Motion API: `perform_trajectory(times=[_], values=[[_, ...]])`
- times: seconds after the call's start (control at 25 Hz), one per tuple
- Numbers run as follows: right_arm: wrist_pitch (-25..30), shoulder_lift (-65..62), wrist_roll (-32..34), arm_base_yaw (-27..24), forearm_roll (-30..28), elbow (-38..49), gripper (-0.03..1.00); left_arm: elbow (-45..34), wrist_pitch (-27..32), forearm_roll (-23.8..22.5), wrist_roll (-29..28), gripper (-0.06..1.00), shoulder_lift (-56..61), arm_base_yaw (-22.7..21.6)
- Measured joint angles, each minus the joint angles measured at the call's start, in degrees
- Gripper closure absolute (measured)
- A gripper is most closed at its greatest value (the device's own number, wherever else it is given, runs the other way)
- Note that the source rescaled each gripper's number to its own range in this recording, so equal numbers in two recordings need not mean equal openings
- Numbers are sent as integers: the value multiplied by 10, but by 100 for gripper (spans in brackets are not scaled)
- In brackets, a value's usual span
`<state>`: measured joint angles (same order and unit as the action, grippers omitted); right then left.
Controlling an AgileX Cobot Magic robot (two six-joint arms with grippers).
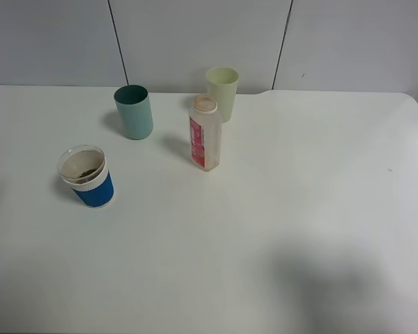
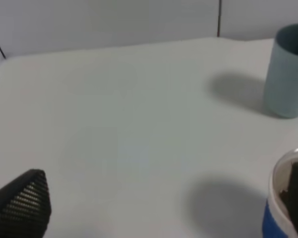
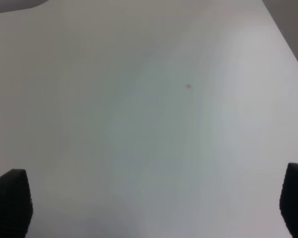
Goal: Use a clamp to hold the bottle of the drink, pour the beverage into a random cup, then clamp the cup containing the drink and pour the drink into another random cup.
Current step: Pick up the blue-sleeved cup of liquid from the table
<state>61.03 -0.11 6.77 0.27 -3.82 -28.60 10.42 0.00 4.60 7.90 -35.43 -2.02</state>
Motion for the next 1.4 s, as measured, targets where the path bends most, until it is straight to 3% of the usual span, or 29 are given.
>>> perform_trajectory(times=[0.16,0.44,0.68,1.04,1.4], values=[[0,0,0,0,0,0,-3,-3,-11,-34,-57,7,-34,1],[0,0,0,0,0,0,-3,-8,-44,-61,-68,7,-71,1],[0,0,0,0,0,0,-3,-66,-112,-63,-71,7,-90,1],[0,0,0,0,0,0,-3,-108,-214,-142,-121,13,-135,1],[0,0,0,0,0,0,-3,-107,-365,-168,-134,15,-299,1]])
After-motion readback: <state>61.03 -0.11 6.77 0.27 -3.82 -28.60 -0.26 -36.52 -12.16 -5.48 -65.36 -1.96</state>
